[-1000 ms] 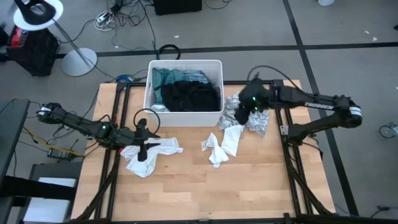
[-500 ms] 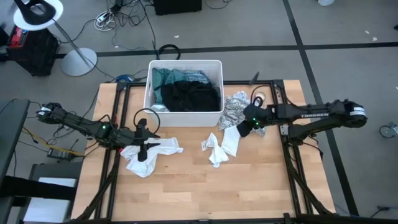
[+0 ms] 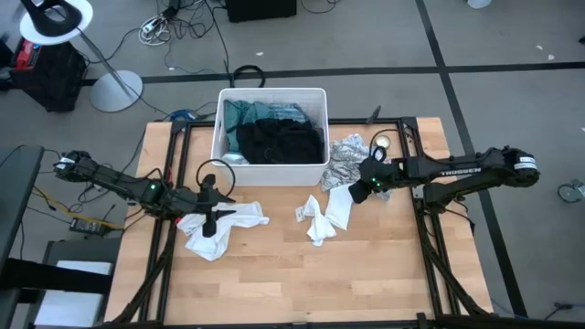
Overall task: Sort clothes
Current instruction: Put the white sock into the white laundry bin
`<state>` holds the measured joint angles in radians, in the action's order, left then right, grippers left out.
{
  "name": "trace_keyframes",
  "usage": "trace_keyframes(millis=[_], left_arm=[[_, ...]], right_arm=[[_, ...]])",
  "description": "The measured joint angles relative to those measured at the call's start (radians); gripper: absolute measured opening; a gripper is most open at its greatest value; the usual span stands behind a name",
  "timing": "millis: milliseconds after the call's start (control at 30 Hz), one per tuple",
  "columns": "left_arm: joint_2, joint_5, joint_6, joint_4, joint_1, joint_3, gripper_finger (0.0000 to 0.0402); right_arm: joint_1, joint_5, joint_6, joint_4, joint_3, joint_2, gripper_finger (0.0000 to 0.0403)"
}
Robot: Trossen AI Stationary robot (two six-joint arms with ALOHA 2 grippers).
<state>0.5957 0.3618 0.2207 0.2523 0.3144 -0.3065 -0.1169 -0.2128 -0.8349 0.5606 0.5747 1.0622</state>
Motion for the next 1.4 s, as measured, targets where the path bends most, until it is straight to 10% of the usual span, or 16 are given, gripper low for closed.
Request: trace_keyframes(millis=[500, 833, 1400], left_arm=[[0.000, 0.000, 0.000, -0.008, 0.000, 0.000, 0.0156], [0.000, 0.000, -0.001, -0.007, 0.000, 0.000, 0.0156], [0.000, 0.000, -0.003, -0.007, 0.000, 0.000, 0.0156]], right_arm=[[0.000, 0.090, 0.047, -0.177, -0.002, 0.159, 0.0124], [0.050, 0.139, 0.126, -0.412, 0.001, 0.244, 0.0011], [0.190, -0.070, 0.182, 0.139, 0.418, 0.179, 0.0002]])
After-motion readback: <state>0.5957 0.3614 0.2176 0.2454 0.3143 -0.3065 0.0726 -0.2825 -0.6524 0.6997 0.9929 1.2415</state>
